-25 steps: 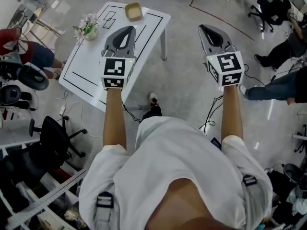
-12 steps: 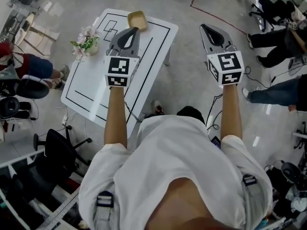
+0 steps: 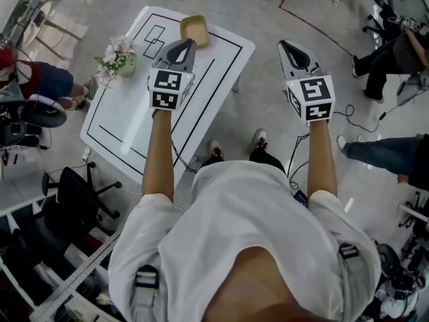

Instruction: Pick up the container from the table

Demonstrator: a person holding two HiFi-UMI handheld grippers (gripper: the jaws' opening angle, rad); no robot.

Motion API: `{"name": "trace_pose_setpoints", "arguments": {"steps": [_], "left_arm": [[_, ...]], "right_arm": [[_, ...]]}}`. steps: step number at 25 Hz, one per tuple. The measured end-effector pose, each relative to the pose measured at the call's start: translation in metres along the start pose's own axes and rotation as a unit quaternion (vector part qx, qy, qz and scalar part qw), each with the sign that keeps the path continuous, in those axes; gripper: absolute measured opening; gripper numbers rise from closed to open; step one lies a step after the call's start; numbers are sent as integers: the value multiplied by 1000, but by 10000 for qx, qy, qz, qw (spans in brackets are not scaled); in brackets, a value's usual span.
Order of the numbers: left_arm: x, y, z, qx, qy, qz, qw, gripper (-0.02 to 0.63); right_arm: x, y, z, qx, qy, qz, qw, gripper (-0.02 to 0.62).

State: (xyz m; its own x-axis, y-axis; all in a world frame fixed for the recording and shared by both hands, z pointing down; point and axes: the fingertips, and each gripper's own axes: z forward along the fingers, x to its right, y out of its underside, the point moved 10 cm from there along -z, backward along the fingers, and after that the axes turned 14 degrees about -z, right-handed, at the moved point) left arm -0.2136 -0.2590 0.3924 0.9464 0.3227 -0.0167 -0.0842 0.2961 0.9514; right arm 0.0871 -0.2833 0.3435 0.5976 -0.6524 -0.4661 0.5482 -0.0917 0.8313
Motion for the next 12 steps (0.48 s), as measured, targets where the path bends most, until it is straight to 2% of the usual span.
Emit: {"name": "trace_pose_setpoints", "arguments": {"steps": [3,8,12], "left_arm": [[-6,17,43,-515,0,-12,9987,81],[-20,57,113,-1374,-14,-56,9905,103],[-34,90,164,-1961,26,-46,9806,117]], "right_arm": [[14,17,23,-103,-236,38,9997,15],[30,53,58,-322,-503,187,9980,15],[40,76,76,-556,-603,270,9963,15]]}}
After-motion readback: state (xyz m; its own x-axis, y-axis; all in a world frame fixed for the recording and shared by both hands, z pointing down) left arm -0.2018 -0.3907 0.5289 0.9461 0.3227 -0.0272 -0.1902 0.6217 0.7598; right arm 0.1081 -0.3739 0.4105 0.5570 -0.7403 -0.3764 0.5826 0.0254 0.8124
